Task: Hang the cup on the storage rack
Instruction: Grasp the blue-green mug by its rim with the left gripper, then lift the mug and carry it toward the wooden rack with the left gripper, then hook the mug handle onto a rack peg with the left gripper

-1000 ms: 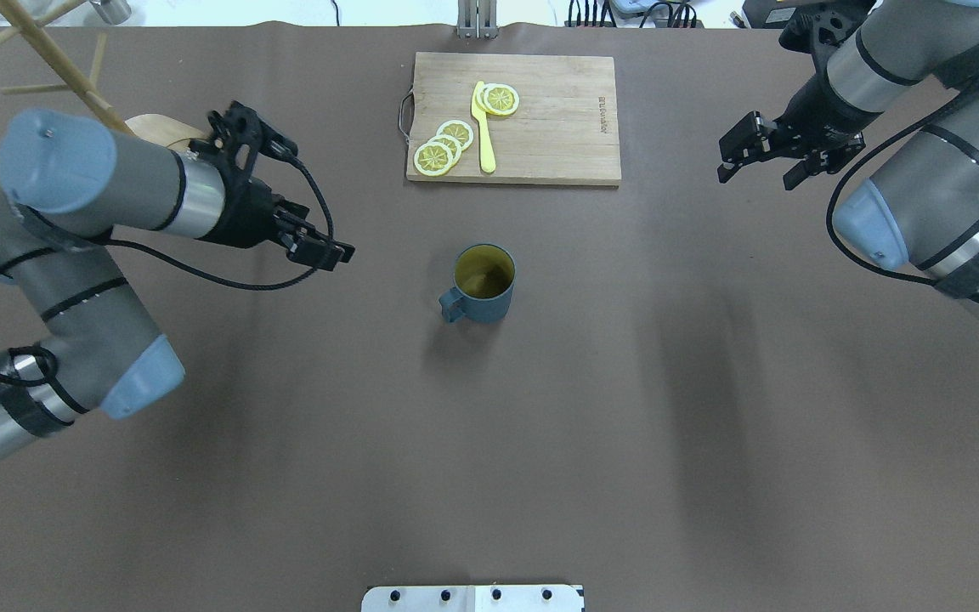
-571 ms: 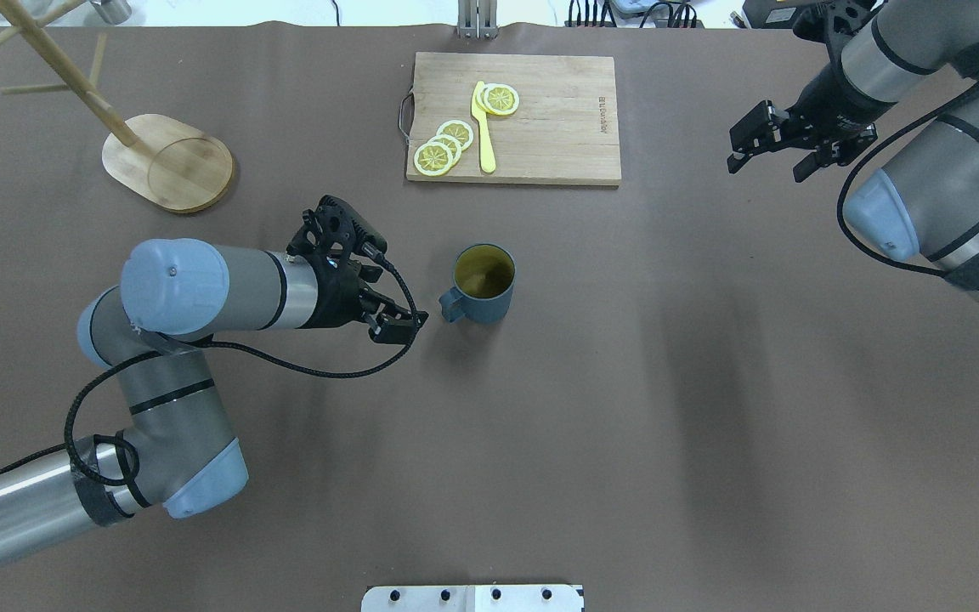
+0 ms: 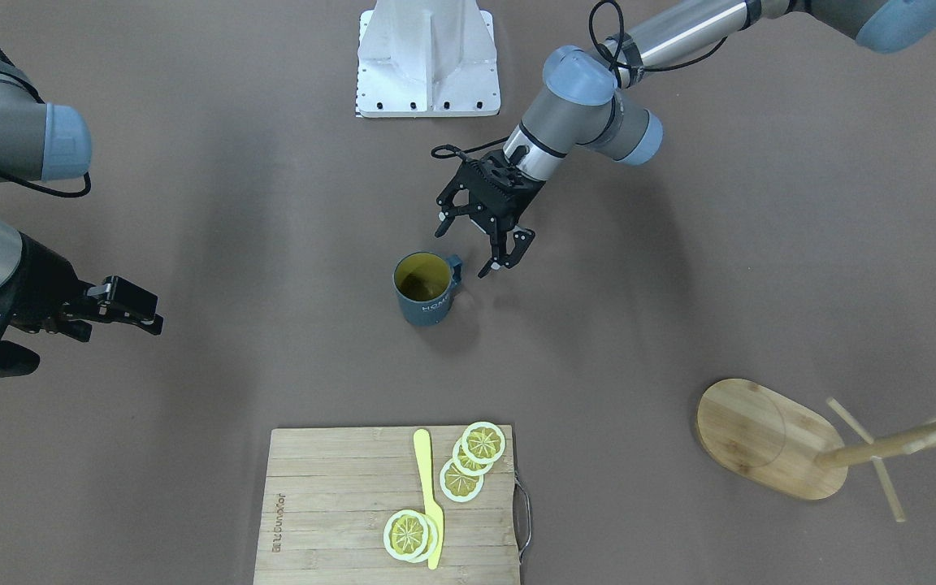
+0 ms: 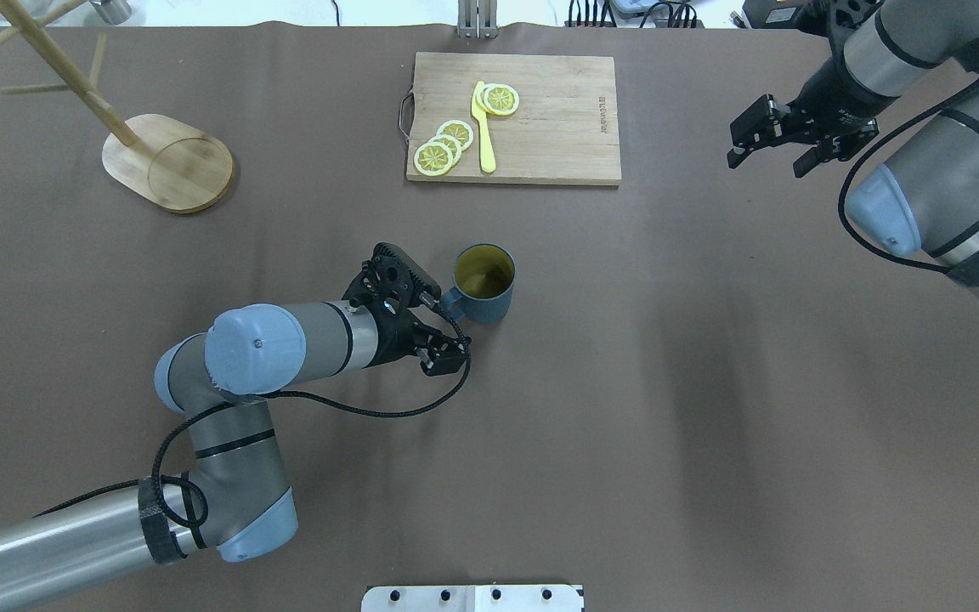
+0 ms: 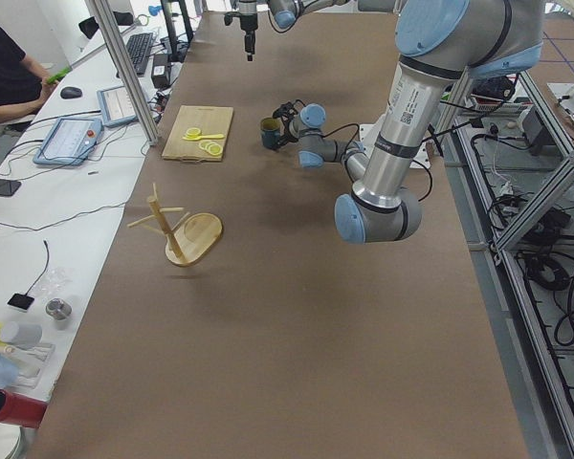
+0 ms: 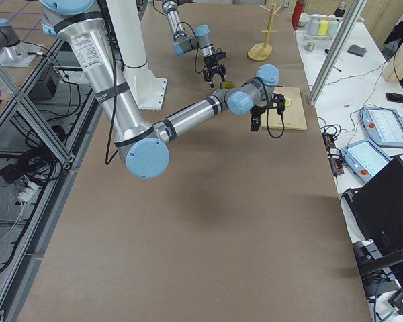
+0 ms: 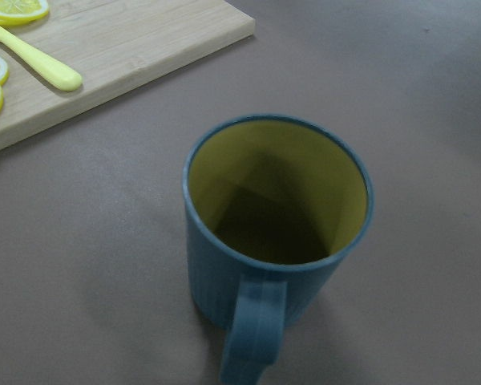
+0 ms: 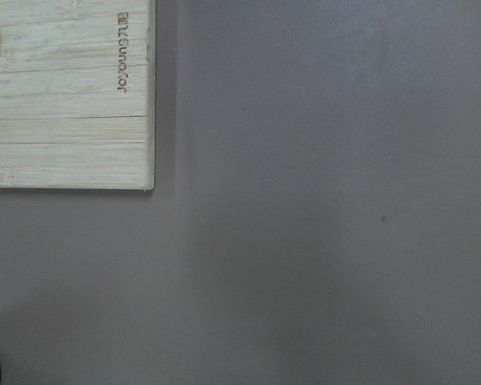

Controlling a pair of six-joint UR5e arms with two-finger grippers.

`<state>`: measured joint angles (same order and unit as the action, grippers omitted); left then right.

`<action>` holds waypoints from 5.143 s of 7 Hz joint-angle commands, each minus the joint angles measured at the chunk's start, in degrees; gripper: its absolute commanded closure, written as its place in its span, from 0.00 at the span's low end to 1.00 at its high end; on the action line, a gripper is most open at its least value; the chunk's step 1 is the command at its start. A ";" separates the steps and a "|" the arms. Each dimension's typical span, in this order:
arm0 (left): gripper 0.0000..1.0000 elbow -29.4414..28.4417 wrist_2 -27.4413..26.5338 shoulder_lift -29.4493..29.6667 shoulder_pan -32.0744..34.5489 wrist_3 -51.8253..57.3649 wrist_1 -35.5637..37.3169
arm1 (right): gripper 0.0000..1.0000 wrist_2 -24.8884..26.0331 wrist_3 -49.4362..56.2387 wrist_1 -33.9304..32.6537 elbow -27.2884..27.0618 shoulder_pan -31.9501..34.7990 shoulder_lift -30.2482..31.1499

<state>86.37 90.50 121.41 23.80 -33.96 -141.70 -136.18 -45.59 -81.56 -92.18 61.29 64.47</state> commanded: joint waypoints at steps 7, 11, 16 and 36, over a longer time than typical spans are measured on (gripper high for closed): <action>1.00 -1.83 -2.17 1.81 2.99 -0.84 0.11 | 0.00 -0.41 -3.36 0.61 -0.28 -0.29 -0.31; 1.00 3.96 10.78 1.29 13.69 -16.95 0.02 | 0.00 -0.41 -3.63 0.53 -2.56 -0.29 -0.22; 1.00 -0.47 21.56 -3.62 26.38 -58.76 -26.77 | 0.00 0.82 -7.32 0.53 -5.47 -1.79 -1.18; 1.00 -27.13 -11.05 -5.22 30.69 -116.24 -68.19 | 0.00 5.57 -8.38 0.61 -5.82 -4.51 -3.29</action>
<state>59.67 79.45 116.11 53.99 -150.14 -210.48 -130.70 -53.99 -80.95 -98.01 56.84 61.20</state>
